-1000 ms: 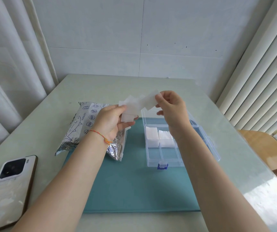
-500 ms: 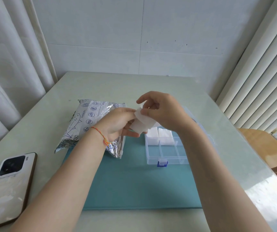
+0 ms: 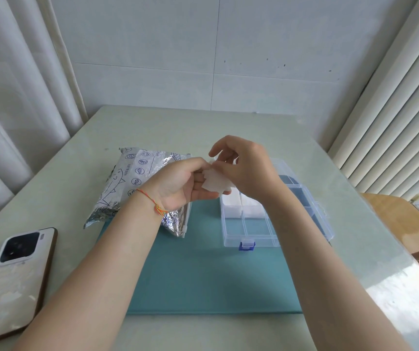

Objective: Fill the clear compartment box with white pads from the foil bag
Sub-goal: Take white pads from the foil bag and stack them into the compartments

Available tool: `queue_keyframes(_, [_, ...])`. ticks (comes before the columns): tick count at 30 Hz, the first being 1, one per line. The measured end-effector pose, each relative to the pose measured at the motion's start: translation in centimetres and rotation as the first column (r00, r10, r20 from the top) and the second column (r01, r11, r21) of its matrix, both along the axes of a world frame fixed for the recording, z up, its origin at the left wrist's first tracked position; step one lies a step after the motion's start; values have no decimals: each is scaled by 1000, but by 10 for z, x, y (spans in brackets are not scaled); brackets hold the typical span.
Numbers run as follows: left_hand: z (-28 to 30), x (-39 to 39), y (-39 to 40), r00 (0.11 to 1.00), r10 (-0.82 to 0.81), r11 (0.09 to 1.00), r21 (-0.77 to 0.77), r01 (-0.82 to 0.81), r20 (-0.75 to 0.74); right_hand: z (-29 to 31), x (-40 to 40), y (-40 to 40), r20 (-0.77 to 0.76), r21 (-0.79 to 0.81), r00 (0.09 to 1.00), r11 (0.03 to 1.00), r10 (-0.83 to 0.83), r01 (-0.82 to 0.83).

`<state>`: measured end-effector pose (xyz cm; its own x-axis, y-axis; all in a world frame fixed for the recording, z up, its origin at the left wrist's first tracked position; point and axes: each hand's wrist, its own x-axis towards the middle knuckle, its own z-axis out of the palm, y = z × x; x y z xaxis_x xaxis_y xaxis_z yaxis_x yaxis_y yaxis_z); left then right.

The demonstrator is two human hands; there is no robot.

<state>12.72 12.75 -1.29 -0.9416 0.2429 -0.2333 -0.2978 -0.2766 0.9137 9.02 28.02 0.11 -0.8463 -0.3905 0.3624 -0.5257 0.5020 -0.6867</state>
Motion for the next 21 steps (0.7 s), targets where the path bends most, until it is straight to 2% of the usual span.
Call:
queue_keyframes(4, [-4,-1,0,996,-26,994,-105,17,-85,-2,-1,-3,4,-21,1000,1000,-16,16])
queue_keyframes(12, [-4,0,4,995,31,995,-90,-39,-90,-6,-2,-8,-53,-55,991,992,-121,118])
queue_keyframes(17, [-4,1,7,991,93,993,-65,-99,-92,-10,-4,-9,-78,73,988,987,-136,141])
queue_keyframes(21, [-6,1,9,989,96,986,-125,-110,-114,-10,-4,-8,-31,186,989,971,-144,148])
